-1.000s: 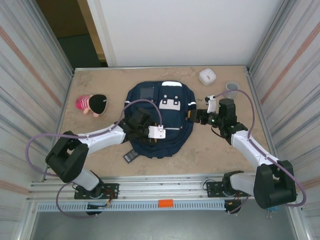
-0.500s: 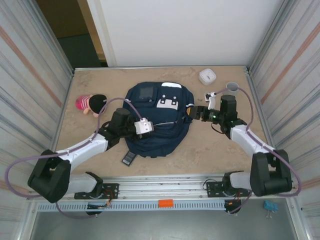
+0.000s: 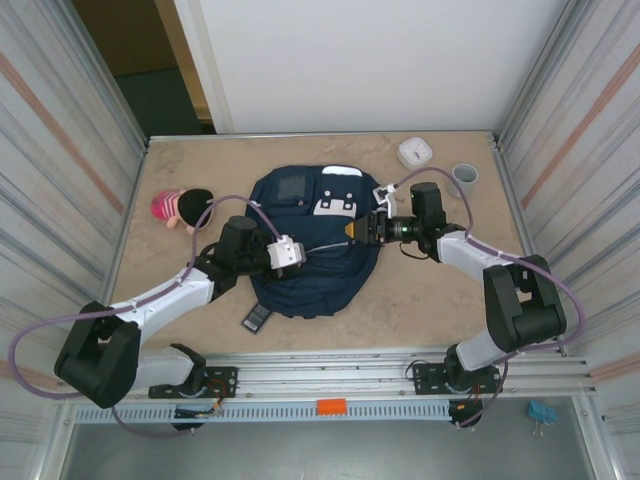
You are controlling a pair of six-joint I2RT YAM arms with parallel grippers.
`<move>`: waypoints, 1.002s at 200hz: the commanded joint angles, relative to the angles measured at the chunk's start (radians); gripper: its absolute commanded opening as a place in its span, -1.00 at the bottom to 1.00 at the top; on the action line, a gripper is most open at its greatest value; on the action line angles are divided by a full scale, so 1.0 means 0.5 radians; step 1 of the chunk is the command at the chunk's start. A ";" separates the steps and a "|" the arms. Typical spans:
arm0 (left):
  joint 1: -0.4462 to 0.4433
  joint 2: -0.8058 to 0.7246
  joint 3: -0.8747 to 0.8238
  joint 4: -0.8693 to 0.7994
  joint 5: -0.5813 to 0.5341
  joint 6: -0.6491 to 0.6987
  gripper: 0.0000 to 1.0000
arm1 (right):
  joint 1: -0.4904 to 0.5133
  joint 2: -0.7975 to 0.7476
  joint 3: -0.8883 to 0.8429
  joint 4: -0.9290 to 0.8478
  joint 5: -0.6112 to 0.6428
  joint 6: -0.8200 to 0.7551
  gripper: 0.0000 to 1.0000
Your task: Pack books, pencil case, and school supplies into a backpack
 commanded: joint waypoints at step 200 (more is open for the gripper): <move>0.026 -0.055 0.020 0.235 -0.022 -0.056 -0.91 | 0.164 -0.280 -0.031 -0.593 0.038 -0.396 -0.29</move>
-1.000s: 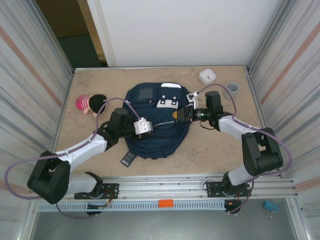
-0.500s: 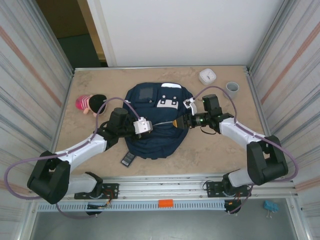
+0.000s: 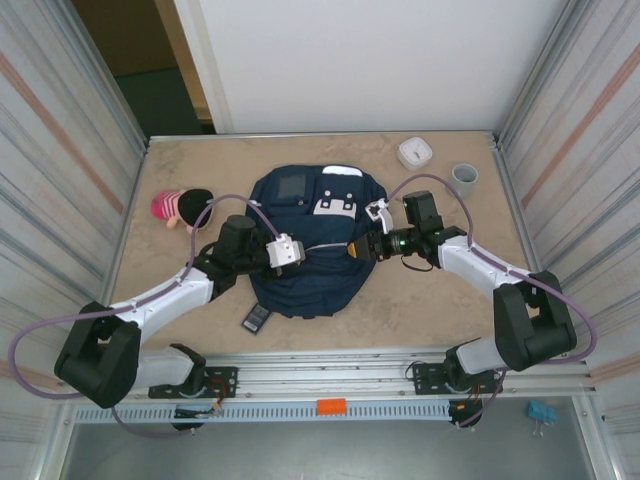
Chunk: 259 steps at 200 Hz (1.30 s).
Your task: Pack books, pencil case, and school supplies into a backpack
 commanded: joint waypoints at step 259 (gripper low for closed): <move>-0.224 0.090 0.175 0.201 -0.591 -0.285 -0.97 | 0.265 -0.453 -0.177 0.018 0.426 0.300 -1.00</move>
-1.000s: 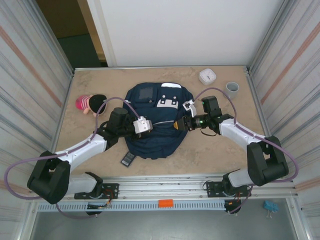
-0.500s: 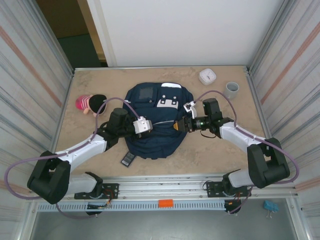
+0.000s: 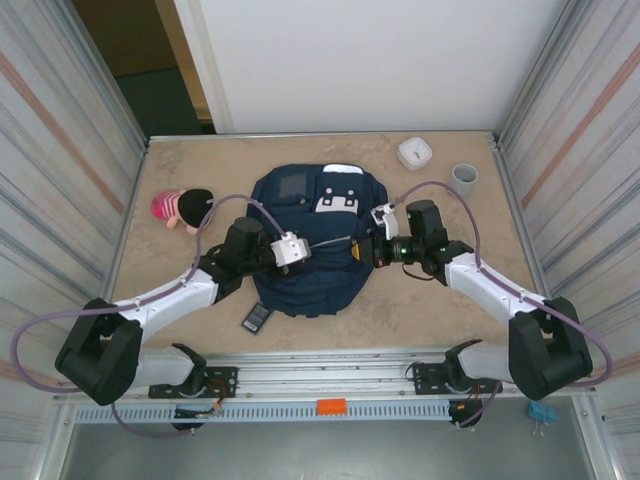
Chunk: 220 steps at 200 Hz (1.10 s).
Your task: Pack books, pencil case, and school supplies into a backpack
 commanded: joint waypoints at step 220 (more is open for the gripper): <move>-0.356 0.295 0.729 -0.427 -0.829 -0.603 -0.96 | 0.527 -0.100 0.550 -0.990 0.402 -0.368 -1.00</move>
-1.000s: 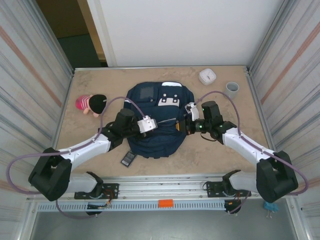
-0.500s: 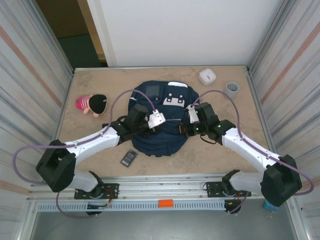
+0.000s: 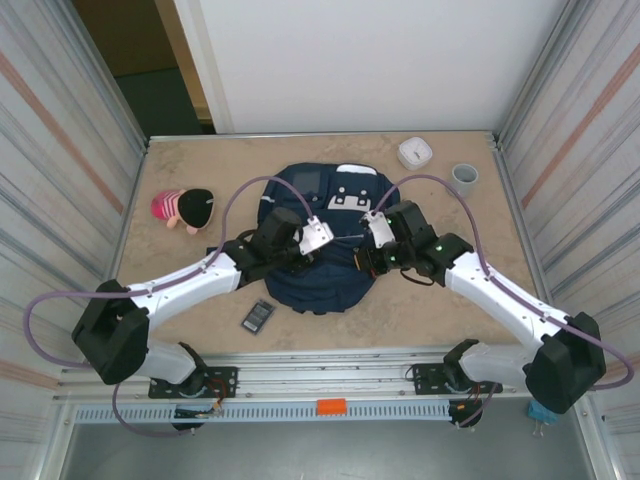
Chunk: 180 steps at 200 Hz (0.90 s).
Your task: Pack books, pencil case, and school supplies into a backpack
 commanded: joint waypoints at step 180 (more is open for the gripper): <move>-0.083 -0.152 -0.221 0.477 0.336 0.380 -0.91 | -0.481 0.025 -0.342 0.883 -0.750 1.052 0.01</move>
